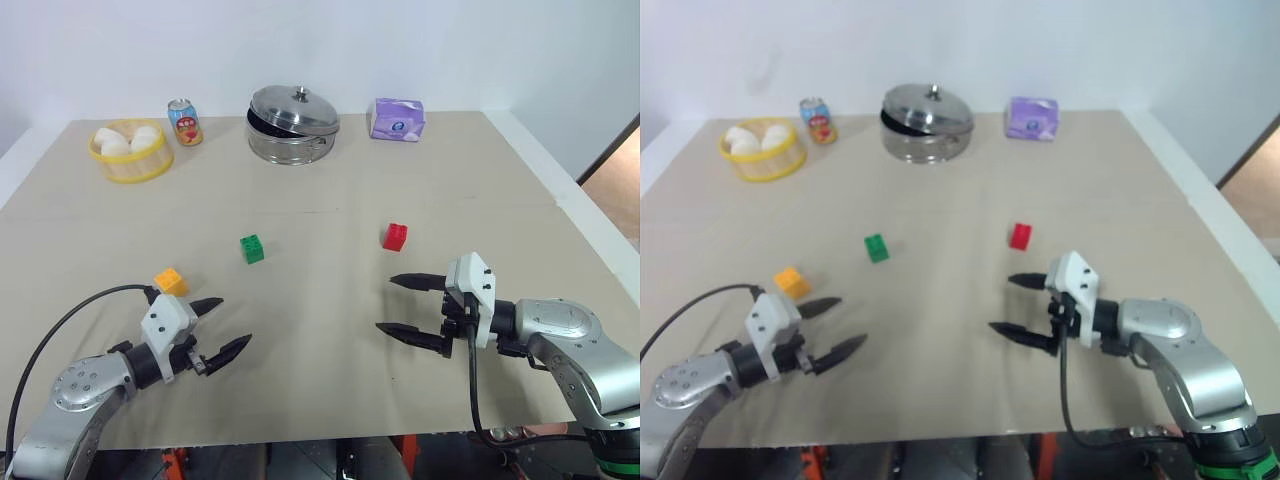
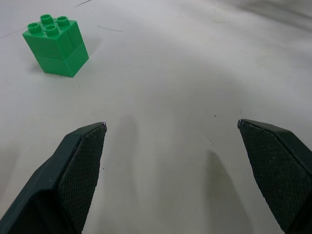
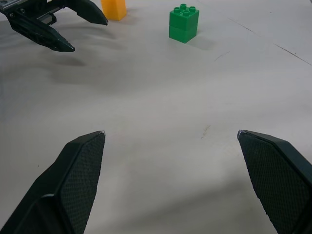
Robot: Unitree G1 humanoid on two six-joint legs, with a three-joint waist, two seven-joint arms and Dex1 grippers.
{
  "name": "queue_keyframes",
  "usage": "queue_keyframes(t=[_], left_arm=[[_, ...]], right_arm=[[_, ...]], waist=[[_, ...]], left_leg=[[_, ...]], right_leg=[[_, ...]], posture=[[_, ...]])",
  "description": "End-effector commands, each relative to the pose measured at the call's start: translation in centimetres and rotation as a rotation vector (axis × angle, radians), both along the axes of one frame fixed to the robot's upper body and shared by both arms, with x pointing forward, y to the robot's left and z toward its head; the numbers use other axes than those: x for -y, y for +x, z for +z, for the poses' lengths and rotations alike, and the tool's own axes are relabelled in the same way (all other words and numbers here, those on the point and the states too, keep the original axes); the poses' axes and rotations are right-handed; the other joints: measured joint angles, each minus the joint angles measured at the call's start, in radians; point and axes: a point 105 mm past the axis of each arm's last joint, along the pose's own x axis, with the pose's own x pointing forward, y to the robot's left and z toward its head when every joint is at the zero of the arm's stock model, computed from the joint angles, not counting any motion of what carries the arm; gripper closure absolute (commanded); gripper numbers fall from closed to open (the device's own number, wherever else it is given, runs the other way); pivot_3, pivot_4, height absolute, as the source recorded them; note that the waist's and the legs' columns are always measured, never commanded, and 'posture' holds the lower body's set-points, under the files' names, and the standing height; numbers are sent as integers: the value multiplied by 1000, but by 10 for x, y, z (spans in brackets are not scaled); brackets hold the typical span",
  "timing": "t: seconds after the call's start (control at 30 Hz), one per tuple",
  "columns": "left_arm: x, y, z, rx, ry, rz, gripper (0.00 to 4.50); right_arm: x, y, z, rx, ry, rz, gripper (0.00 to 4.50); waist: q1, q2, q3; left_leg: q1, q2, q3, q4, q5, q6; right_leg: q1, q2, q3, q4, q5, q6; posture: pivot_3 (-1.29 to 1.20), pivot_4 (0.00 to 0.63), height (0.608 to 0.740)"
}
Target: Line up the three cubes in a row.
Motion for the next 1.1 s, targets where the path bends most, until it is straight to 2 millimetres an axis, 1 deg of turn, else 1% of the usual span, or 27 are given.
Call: queue_keyframes(t=[0.03, 0.13, 0.33, 0.63, 0.83, 1.0, 1.07, 1.1], left_arm=[[1, 0, 10, 41, 0, -23, 33], [6, -3, 12, 39, -25, -66, 33], [8, -4, 16, 52, -42, -89, 33], [10, -3, 20, 85, -53, -99, 33], [15, -2, 21, 61, -113, -88, 33], [22, -4, 24, 65, -115, -135, 33], [24, -5, 23, 64, -105, -159, 33], [26, -5, 23, 66, -97, -175, 33]], right_arm=[[-4, -2, 9, 46, -2, 17, 0], [-4, -2, 7, 43, 4, -1, 0], [-4, -2, 7, 31, 8, -15, 0], [-4, -1, 9, 47, 25, -31, 0], [-4, 2, 13, 85, 30, -51, 0], [-3, 8, 21, 119, 46, -88, 0], [-1, 13, 23, 123, 45, -119, 0], [1, 20, 27, 129, 53, -146, 0]], waist=[[0, 0, 0], [0, 0, 0], [0, 0, 0], [0, 0, 0], [0, 0, 0], [0, 0, 0], [0, 0, 0], [0, 0, 0]], left_leg=[[0, 0, 0, 0, 0, 0], [0, 0, 0, 0, 0, 0], [0, 0, 0, 0, 0, 0], [0, 0, 0, 0, 0, 0], [0, 0, 0, 0, 0, 0], [0, 0, 0, 0, 0, 0], [0, 0, 0, 0, 0, 0], [0, 0, 0, 0, 0, 0]], right_leg=[[0, 0, 0, 0, 0, 0], [0, 0, 0, 0, 0, 0], [0, 0, 0, 0, 0, 0], [0, 0, 0, 0, 0, 0], [0, 0, 0, 0, 0, 0], [0, 0, 0, 0, 0, 0], [0, 0, 0, 0, 0, 0], [0, 0, 0, 0, 0, 0]], posture=[[0, 150, 740], [0, 150, 740], [0, 150, 740], [0, 150, 740], [0, 150, 740], [0, 150, 740], [0, 150, 740], [0, 150, 740]])
